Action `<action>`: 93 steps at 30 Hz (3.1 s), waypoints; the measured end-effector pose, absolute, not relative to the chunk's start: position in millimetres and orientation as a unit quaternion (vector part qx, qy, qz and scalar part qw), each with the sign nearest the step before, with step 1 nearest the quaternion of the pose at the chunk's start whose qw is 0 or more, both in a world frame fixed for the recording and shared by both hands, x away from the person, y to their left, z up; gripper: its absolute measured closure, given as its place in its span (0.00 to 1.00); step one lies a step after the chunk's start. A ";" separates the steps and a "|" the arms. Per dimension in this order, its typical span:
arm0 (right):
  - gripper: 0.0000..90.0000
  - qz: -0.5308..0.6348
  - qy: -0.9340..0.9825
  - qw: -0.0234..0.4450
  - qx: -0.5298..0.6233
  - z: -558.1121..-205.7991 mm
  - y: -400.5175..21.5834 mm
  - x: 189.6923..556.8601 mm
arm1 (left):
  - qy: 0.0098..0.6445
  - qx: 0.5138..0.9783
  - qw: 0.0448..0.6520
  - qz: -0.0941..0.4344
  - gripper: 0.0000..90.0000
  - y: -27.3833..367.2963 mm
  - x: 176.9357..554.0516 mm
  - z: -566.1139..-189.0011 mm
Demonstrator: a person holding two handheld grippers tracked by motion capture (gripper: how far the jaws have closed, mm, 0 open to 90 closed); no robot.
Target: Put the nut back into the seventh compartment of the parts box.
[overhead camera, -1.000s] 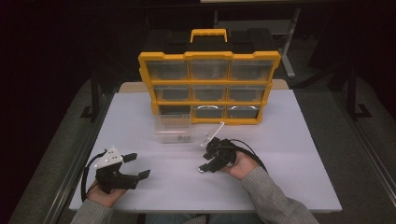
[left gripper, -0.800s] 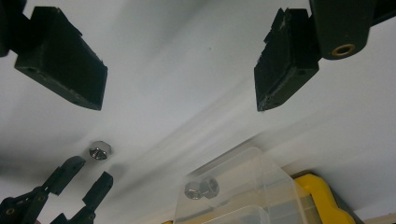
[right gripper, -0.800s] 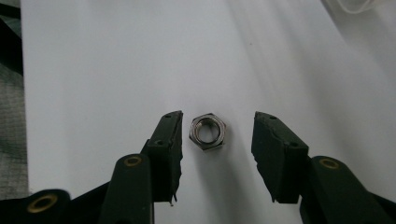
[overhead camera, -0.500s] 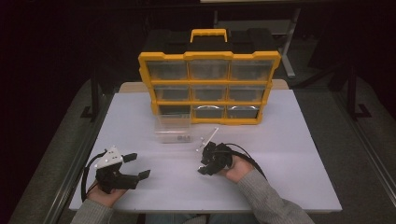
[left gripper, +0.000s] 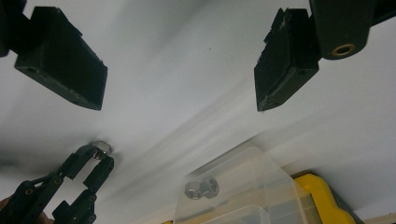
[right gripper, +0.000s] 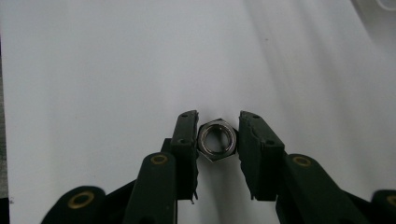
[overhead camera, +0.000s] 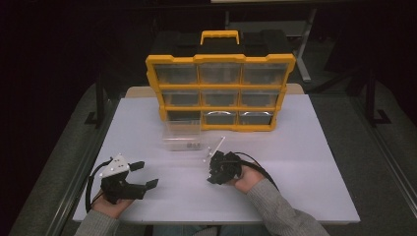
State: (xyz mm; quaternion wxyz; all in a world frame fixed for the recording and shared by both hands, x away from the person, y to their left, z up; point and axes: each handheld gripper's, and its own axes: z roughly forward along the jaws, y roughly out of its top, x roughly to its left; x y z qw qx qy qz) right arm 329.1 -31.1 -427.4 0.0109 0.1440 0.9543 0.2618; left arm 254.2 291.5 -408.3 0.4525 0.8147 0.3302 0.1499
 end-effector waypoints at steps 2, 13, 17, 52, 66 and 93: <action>0.75 0.259 0.955 0.012 0.144 -427.8 -30.4 328.6 | 0.332 0.814 0.452 0.148 0.19 290.9 253.8 -408.2; 0.77 0.264 0.954 -0.001 0.143 -428.4 -32.6 332.4 | 0.331 0.815 0.451 0.148 0.19 290.7 254.0 -408.2; 0.77 0.273 0.951 -0.013 0.145 -428.0 -35.9 335.6 | 0.333 0.814 0.452 0.147 0.19 291.0 253.9 -408.3; 0.77 0.344 0.919 -0.032 0.193 -360.5 -69.2 390.4 | 0.339 0.808 0.458 0.147 0.19 293.9 253.2 -406.0; 0.77 0.351 0.919 -0.006 0.181 -330.5 -61.6 408.5 | 0.340 0.807 0.460 0.148 0.19 294.4 253.4 -406.4; 0.77 0.358 0.920 0.030 0.153 -282.6 -17.3 438.5 | 0.337 0.810 0.457 0.148 0.19 294.3 253.0 -406.6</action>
